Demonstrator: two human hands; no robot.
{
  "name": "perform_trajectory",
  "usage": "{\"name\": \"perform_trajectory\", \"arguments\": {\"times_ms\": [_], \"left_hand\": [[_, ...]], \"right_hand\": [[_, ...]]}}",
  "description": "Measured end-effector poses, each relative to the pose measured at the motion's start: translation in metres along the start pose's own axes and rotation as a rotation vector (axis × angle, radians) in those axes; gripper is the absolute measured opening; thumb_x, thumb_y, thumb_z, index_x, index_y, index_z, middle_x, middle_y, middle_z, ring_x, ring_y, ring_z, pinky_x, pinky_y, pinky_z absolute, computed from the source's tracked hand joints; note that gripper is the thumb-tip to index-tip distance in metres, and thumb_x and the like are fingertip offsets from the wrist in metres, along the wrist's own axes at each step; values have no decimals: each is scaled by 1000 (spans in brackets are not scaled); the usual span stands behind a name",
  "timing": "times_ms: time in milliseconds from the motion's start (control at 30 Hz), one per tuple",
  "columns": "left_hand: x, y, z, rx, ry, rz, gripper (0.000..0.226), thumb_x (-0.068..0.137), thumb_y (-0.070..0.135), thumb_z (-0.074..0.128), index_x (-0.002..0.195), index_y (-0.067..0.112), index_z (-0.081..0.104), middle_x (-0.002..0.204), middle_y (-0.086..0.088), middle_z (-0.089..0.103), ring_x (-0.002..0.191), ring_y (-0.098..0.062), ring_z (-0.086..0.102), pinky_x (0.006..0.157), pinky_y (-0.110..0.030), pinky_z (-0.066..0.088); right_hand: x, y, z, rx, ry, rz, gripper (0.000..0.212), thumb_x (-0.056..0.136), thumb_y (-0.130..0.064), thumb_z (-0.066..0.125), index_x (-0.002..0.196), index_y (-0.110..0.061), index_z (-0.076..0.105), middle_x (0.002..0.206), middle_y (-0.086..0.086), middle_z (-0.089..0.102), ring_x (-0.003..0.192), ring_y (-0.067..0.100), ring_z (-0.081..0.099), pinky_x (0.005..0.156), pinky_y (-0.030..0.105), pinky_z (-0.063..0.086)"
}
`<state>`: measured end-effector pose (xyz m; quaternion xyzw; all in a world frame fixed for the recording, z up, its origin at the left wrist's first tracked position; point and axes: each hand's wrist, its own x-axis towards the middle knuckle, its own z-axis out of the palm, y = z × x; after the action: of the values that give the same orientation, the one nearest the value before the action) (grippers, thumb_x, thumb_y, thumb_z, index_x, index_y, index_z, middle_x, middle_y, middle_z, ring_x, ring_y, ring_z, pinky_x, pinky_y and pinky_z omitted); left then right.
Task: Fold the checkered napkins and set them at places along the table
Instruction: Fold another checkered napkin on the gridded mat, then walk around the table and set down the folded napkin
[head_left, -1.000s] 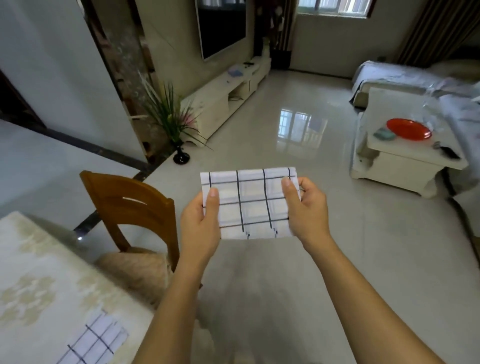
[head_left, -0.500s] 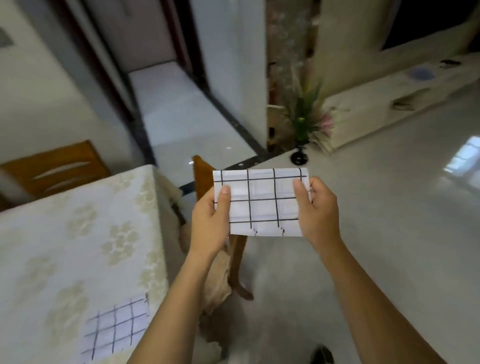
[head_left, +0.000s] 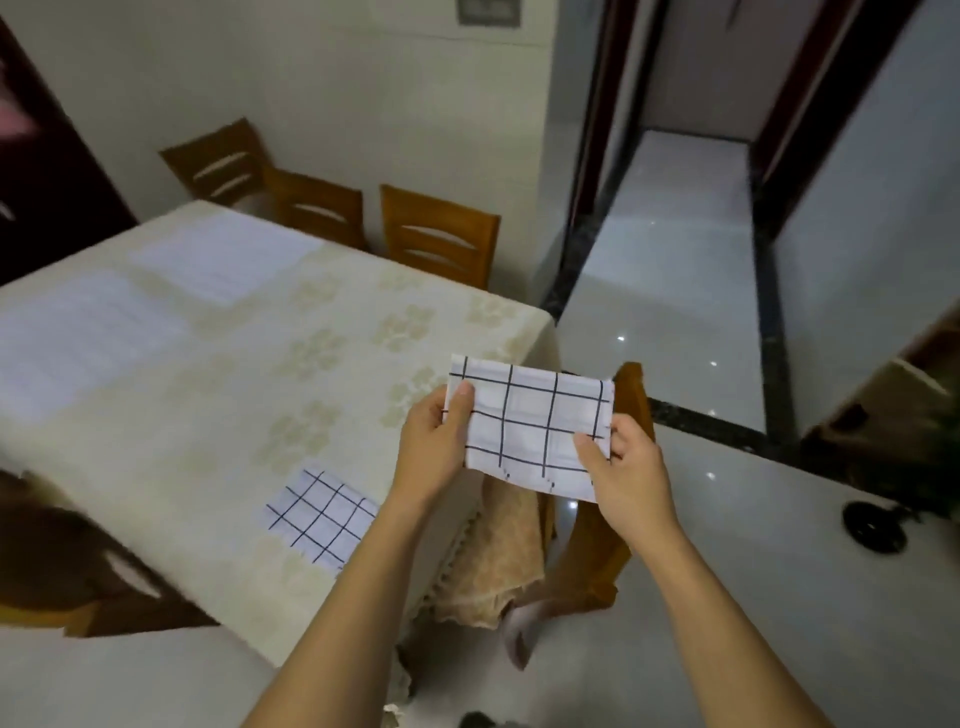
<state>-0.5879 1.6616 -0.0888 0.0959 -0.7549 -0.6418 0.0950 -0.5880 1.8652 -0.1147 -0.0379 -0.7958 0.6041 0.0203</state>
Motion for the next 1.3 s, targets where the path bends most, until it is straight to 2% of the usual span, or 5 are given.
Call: {"name": "perform_trajectory", "arguments": {"times_ms": [333, 667, 833, 1067, 1300], "left_hand": [[37, -90, -22, -79, -60, -381, 29, 96, 34, 69, 83, 11, 57, 84, -15, 57, 66, -19, 66, 63, -33, 50], [70, -149, -46, 26, 423, -557, 31, 100, 33, 63, 115, 6, 57, 105, -17, 66, 62, -16, 69, 56, -26, 51], [108, -183, -47, 174, 517, -684, 23, 101, 30, 62, 107, 9, 55, 91, -5, 73, 60, -11, 70, 51, -23, 49], [134, -237, -30, 317, 609, -861, 26, 101, 23, 63, 86, 7, 48, 89, -18, 72, 60, -16, 66, 44, -16, 45], [147, -230, -17, 652, 695, -821, 43, 93, 24, 69, 121, 8, 41, 114, -6, 47, 91, -25, 55, 69, -35, 45]], "right_hand": [[105, 27, 46, -80, -205, 80, 21, 99, -17, 63, 115, -30, 62, 110, -13, 70, 101, 6, 67, 86, 31, 59], [203, 75, 170, -87, -612, 178, 32, 98, -13, 64, 130, -13, 60, 128, 1, 64, 119, 17, 60, 102, 46, 52], [243, 103, 237, -43, -725, 248, 19, 100, -4, 58, 115, -16, 62, 105, 1, 69, 89, 12, 66, 57, 21, 54], [266, 154, 255, -349, -784, 96, 30, 101, -13, 59, 130, -11, 62, 118, 7, 70, 93, 16, 61, 81, 28, 49], [261, 156, 261, -593, -616, -323, 67, 94, -13, 66, 153, -12, 35, 147, 13, 38, 128, 35, 44, 106, 47, 42]]}}
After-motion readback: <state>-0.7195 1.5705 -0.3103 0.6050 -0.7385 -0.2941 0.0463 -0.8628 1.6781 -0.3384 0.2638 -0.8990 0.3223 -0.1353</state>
